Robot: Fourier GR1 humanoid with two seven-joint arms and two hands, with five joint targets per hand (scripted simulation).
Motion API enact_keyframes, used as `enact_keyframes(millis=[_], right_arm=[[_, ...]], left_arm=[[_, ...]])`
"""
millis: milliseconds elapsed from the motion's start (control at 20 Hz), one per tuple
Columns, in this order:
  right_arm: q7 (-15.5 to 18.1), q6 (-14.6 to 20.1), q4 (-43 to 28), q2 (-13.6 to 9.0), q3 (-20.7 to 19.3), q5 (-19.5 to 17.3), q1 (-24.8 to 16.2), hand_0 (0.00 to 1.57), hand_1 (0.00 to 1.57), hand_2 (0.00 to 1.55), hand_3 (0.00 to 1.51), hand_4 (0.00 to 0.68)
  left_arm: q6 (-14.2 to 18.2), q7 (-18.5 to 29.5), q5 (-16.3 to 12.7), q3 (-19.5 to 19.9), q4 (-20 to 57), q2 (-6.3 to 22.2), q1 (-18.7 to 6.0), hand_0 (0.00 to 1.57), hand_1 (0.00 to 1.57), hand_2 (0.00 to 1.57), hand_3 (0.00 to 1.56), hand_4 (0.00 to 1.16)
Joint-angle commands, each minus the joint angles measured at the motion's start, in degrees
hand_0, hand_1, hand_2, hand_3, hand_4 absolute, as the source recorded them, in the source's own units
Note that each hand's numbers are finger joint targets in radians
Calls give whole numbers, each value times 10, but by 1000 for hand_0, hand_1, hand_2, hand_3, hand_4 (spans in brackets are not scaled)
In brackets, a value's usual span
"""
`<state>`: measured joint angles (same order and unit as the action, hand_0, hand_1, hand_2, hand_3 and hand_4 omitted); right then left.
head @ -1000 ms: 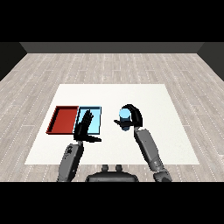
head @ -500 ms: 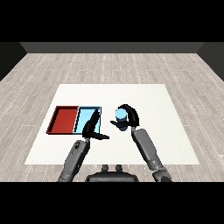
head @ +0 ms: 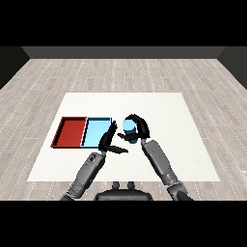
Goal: Pick the blue can and put it in the blue box
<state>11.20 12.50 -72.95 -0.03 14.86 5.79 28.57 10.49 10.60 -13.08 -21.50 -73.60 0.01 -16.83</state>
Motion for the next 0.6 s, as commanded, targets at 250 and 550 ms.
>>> enact_keyframes(millis=[250, 550], right_arm=[[-19, 38, -51, 0, 60, 6, -19, 1440, 1440, 1464, 1421, 612], [16, 20, -37, 0, 53, -5, -35, 1432, 1432, 1458, 1419, 624]], left_arm=[[23, 9, -42, -28, 30, 0, -25, 0, 0, 0, 0, 0], [-6, 30, -30, 6, 97, 0, -70, 0, 0, 0, 0, 0]])
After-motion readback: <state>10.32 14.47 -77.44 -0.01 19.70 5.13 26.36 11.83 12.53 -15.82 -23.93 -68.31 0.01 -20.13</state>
